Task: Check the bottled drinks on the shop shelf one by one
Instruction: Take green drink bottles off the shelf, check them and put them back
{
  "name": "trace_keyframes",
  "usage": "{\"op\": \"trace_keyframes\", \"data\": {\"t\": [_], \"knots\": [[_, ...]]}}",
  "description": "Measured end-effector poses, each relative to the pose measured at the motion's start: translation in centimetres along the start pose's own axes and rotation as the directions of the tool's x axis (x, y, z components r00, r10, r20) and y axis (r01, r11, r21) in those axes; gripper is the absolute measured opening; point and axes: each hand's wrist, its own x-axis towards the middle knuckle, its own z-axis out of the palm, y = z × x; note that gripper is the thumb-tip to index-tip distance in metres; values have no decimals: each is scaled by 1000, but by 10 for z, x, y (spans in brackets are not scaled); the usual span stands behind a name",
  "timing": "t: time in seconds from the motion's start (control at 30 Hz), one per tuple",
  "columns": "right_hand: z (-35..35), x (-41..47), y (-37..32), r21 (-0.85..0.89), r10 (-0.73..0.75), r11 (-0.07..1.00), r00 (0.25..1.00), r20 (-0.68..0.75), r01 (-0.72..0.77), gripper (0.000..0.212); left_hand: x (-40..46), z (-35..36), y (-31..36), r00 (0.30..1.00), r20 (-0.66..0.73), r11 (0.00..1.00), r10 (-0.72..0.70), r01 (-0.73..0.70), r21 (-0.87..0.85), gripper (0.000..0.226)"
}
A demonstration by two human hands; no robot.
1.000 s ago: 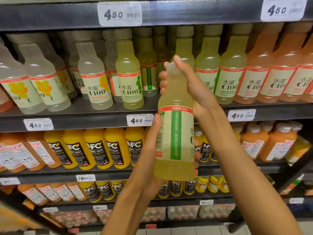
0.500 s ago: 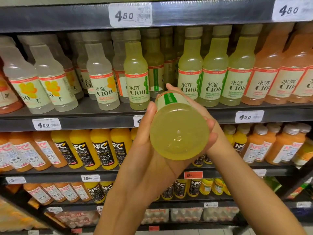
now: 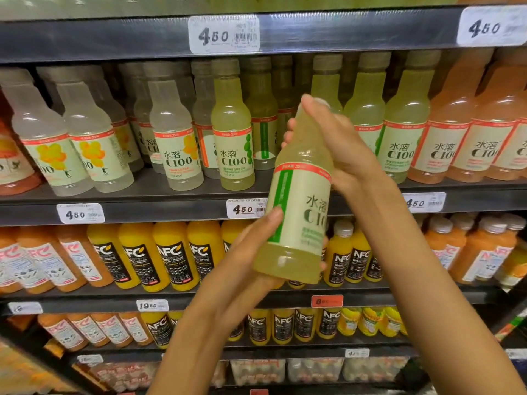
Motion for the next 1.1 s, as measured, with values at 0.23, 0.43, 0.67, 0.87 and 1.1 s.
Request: {"op": "trace_keyframes", "data": {"t": [0.23, 0.43, 0.67, 0.87, 1.1], "knots": [[7, -2, -4, -278, -211, 933, 974, 88, 227, 36, 13, -1, -14, 973, -65, 846, 223, -160, 508, 53], [7, -28, 13, -327, -268, 890, 946, 184, 316, 32, 27, -12, -18, 900, -104, 751, 423, -284, 597, 52], [-5, -41, 20, -308, -346, 822, 850, 396, 479, 47, 39, -28, -21, 847, -87, 596, 524, -292, 748, 66], [-14, -34, 14, -365, -294, 766, 793, 534, 530, 44, 34, -30, -17, 858, -33, 580, 513, -318, 749, 64], [-5, -17, 22, 52, -133, 991, 837, 532, 124, 39, 22, -30, -24, 956, 57, 745, 288, -261, 614, 57]]}}
